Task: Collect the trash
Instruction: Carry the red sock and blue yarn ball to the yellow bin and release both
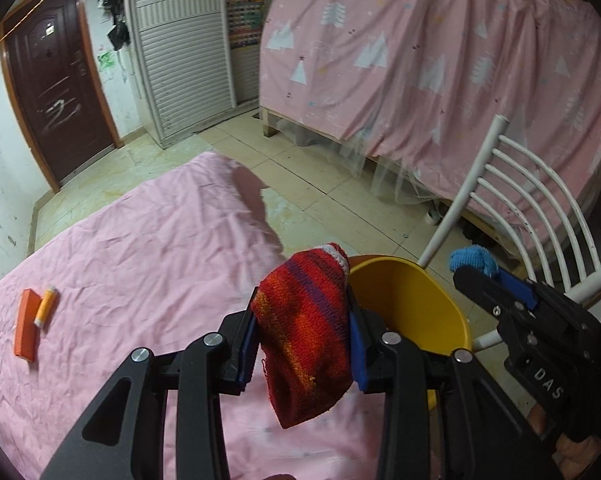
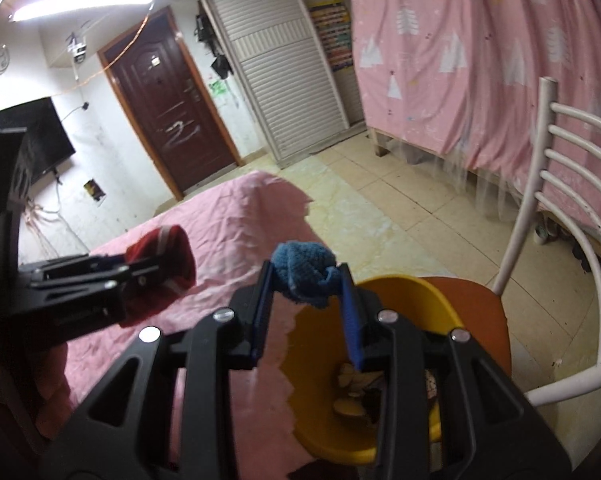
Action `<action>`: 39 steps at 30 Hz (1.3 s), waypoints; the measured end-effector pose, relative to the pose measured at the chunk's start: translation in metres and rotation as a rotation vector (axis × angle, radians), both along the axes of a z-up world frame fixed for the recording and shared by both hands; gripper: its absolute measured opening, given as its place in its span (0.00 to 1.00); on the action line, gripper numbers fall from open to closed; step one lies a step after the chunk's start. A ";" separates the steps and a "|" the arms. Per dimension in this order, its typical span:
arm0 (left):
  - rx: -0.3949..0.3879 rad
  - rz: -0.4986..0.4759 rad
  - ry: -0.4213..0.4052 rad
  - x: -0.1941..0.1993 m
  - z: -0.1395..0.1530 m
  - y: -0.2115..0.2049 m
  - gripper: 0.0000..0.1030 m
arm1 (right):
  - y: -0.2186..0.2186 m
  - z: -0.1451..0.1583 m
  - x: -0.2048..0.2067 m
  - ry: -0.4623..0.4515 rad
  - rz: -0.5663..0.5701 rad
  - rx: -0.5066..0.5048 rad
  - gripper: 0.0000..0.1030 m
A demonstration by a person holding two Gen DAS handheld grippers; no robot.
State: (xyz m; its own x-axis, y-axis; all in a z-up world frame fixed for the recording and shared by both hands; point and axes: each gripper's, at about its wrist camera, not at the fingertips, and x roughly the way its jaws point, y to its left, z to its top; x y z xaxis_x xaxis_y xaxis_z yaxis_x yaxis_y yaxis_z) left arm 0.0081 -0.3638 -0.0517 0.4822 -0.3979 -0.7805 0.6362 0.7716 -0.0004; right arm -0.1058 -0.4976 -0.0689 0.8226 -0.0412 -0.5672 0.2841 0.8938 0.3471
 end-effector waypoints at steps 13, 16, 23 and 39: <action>0.024 -0.100 0.051 -0.028 -0.015 -0.058 0.38 | -0.040 -0.008 -0.026 -0.017 -0.093 0.044 0.30; 0.013 -0.100 0.073 -0.027 -0.016 -0.064 0.57 | -0.043 -0.011 -0.027 -0.015 -0.098 0.051 0.30; 0.013 -0.069 0.062 -0.018 -0.015 -0.052 0.58 | -0.042 -0.016 -0.023 0.000 -0.100 0.062 0.30; -0.107 0.087 0.007 0.015 0.021 0.041 0.59 | -0.010 -0.013 0.010 0.047 -0.054 0.029 0.54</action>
